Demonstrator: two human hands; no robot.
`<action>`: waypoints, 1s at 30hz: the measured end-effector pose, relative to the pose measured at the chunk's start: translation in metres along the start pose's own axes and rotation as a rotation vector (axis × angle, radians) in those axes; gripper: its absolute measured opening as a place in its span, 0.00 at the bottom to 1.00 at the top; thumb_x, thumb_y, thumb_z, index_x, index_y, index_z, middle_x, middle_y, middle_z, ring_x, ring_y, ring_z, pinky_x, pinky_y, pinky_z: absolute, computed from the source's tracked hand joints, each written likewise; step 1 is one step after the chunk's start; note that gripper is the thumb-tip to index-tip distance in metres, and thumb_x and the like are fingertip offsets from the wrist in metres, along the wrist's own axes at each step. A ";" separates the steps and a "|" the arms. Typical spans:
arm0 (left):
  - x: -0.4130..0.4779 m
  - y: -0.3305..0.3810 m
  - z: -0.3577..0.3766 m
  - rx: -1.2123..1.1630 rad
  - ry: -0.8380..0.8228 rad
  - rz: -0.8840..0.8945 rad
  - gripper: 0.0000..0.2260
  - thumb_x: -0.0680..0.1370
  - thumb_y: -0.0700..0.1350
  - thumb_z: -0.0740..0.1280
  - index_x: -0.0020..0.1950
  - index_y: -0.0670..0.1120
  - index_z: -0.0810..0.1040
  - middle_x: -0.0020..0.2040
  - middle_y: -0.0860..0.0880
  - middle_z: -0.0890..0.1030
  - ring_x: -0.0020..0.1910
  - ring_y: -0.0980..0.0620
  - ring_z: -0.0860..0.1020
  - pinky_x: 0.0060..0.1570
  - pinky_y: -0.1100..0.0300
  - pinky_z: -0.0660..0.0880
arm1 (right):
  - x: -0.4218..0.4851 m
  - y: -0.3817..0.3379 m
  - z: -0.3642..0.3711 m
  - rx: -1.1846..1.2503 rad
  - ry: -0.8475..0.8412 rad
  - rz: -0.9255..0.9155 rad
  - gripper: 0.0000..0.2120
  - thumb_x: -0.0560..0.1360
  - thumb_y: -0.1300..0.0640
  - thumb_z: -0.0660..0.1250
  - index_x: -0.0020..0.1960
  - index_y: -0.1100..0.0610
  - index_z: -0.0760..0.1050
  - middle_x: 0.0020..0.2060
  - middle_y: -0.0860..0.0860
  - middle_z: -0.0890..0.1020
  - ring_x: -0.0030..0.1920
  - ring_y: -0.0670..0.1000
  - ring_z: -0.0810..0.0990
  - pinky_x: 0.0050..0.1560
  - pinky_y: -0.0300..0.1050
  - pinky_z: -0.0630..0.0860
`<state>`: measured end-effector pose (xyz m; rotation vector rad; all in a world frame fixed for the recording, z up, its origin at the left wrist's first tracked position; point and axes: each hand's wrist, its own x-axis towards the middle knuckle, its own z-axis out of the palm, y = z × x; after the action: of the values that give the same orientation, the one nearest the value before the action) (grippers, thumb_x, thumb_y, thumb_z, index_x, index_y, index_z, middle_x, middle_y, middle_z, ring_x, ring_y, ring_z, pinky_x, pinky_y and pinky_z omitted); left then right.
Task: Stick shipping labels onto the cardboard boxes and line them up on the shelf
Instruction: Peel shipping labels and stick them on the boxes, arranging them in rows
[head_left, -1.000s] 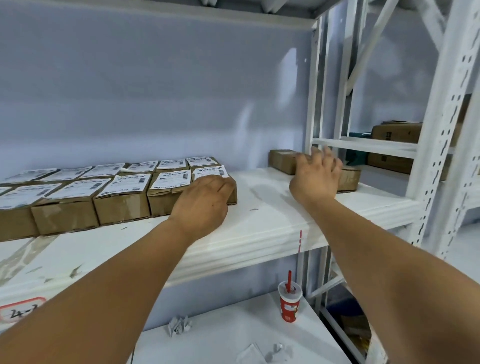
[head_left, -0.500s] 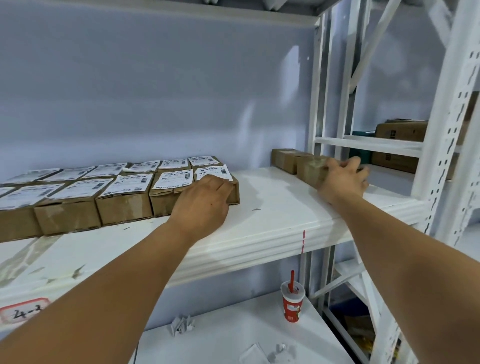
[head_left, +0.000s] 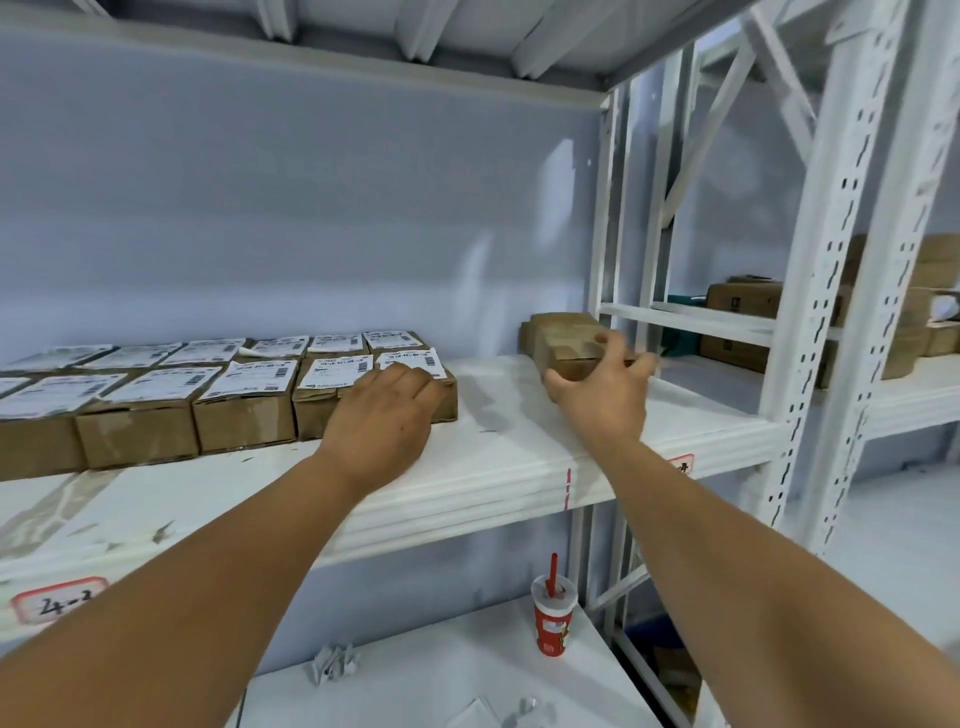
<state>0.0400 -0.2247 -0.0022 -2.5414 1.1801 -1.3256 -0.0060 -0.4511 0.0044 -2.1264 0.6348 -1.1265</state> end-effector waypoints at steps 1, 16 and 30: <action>-0.004 0.000 -0.002 -0.055 -0.010 -0.064 0.14 0.70 0.38 0.56 0.49 0.43 0.78 0.45 0.45 0.81 0.43 0.43 0.77 0.40 0.53 0.74 | -0.009 -0.010 0.000 0.010 0.041 -0.054 0.37 0.65 0.43 0.72 0.68 0.50 0.60 0.62 0.57 0.61 0.58 0.60 0.70 0.58 0.53 0.75; -0.067 -0.044 -0.099 -1.417 0.287 -0.940 0.31 0.64 0.70 0.68 0.61 0.54 0.75 0.61 0.51 0.78 0.61 0.52 0.76 0.65 0.47 0.70 | -0.146 -0.147 0.036 0.478 -0.172 -0.451 0.35 0.63 0.41 0.76 0.64 0.51 0.67 0.56 0.51 0.65 0.52 0.50 0.74 0.51 0.39 0.72; -0.179 -0.089 -0.134 -0.900 0.123 -0.912 0.24 0.71 0.62 0.67 0.62 0.51 0.71 0.58 0.52 0.77 0.56 0.54 0.77 0.52 0.58 0.75 | -0.205 -0.189 0.045 0.732 -0.745 -0.306 0.19 0.78 0.42 0.59 0.44 0.55 0.81 0.41 0.46 0.82 0.43 0.38 0.78 0.47 0.34 0.72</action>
<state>-0.0644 -0.0077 -0.0082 -4.0312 0.6860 -1.1978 -0.0512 -0.1720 0.0121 -1.7948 -0.4065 -0.4931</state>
